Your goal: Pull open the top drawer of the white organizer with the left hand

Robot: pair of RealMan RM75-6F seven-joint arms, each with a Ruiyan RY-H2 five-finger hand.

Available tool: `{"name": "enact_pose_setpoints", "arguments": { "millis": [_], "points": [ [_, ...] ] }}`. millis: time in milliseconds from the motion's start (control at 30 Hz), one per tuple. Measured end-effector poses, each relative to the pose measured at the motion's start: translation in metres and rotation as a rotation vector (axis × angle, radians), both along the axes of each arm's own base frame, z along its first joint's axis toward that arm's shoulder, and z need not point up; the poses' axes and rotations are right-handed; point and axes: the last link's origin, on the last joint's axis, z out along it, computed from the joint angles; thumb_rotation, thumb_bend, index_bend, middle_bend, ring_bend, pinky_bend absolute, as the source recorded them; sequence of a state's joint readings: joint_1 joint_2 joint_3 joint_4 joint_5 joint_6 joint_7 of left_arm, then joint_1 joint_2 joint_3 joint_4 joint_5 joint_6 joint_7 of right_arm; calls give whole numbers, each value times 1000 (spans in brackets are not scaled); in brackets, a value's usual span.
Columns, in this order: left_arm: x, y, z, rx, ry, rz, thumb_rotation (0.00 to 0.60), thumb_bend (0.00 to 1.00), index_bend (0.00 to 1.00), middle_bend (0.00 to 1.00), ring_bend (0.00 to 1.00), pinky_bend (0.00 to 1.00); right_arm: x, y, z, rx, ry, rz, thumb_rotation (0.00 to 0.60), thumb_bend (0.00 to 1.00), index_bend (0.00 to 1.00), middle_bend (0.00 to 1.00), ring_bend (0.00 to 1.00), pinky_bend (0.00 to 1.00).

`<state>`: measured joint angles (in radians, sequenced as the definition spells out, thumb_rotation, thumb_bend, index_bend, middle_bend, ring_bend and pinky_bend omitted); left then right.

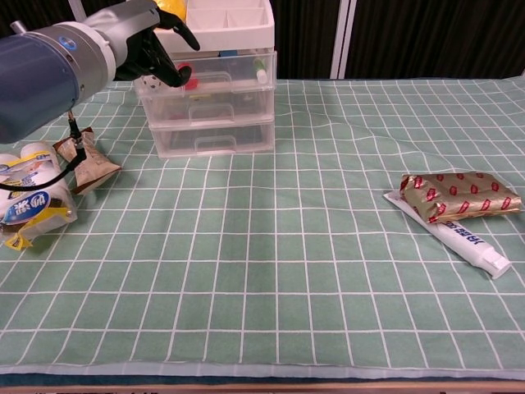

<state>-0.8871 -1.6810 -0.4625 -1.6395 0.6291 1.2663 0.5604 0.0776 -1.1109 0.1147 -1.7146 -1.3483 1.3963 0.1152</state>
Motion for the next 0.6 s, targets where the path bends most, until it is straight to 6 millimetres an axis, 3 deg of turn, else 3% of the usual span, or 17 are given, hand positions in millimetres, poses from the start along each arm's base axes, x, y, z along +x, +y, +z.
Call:
{"name": "enact_pose_setpoints", "arguments": {
  "millis": [300,600],
  "points": [
    [-9,5,1,-21,19,76,600,481,280,1000,1000,1000,0,0,0,0,-2,-2,600,90,0,0,0,229],
    [-10,6,1,-47,18,116,600,481,360,1000,1000,1000,0,0,0,0,-6,-2,600,90,0,0,0,229]
  ]
}}
